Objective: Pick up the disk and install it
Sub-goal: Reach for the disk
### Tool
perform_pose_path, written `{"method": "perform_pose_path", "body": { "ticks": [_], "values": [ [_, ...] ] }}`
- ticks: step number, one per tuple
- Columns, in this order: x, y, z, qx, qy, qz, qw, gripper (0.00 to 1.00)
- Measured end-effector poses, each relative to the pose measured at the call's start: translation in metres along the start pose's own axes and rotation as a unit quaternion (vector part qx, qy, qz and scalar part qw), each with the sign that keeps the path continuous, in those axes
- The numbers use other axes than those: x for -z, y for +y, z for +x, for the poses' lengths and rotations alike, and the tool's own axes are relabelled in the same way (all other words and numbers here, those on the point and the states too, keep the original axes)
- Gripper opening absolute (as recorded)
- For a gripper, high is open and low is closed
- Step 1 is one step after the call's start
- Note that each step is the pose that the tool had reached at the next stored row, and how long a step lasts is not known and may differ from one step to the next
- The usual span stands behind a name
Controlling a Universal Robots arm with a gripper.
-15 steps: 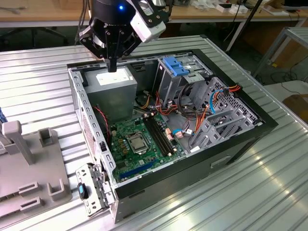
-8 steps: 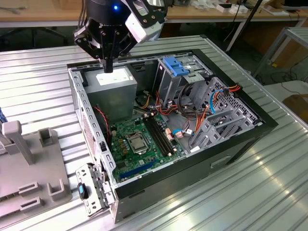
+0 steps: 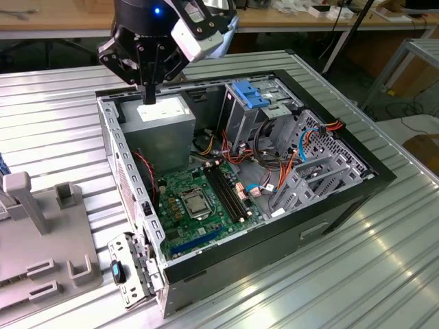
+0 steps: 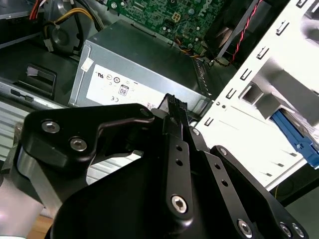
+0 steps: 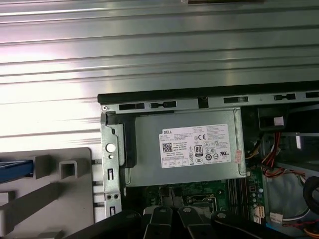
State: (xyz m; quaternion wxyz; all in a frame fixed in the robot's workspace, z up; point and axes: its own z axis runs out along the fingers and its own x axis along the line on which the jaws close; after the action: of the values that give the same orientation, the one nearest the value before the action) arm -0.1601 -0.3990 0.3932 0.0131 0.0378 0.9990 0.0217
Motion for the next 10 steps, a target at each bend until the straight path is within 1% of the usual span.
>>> {"method": "perform_pose_path", "body": {
  "ticks": [9,10],
  "values": [
    [0.0003,-0.0007,0.0093,0.0,0.0,0.0,1.0,0.11],
    [0.0003,-0.0008,0.0113,0.0,0.0,0.0,1.0,0.11]
  ]
}}
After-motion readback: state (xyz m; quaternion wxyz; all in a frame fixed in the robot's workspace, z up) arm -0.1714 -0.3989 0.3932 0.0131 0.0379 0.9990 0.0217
